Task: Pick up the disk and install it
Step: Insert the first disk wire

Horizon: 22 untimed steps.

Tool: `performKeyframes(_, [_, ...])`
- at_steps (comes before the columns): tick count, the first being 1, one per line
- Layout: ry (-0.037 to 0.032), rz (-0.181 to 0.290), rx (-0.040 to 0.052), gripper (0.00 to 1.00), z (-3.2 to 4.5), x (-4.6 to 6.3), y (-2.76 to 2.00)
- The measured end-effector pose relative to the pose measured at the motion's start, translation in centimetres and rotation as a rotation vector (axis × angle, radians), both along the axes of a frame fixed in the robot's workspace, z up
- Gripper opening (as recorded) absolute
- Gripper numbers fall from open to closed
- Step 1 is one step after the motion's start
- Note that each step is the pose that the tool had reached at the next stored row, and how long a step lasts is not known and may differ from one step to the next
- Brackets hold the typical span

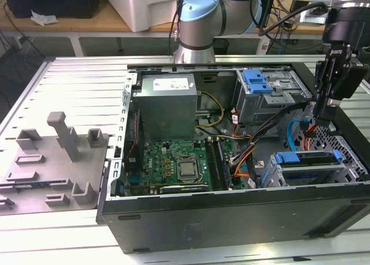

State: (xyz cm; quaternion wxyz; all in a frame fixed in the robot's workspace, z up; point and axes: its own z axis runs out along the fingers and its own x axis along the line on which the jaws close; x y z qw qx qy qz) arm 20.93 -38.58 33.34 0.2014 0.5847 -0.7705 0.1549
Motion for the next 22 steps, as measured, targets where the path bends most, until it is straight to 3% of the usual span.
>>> performKeyframes(22, [0.0001, -0.017, -0.0014, 0.39, -0.21, -0.12, -0.27])
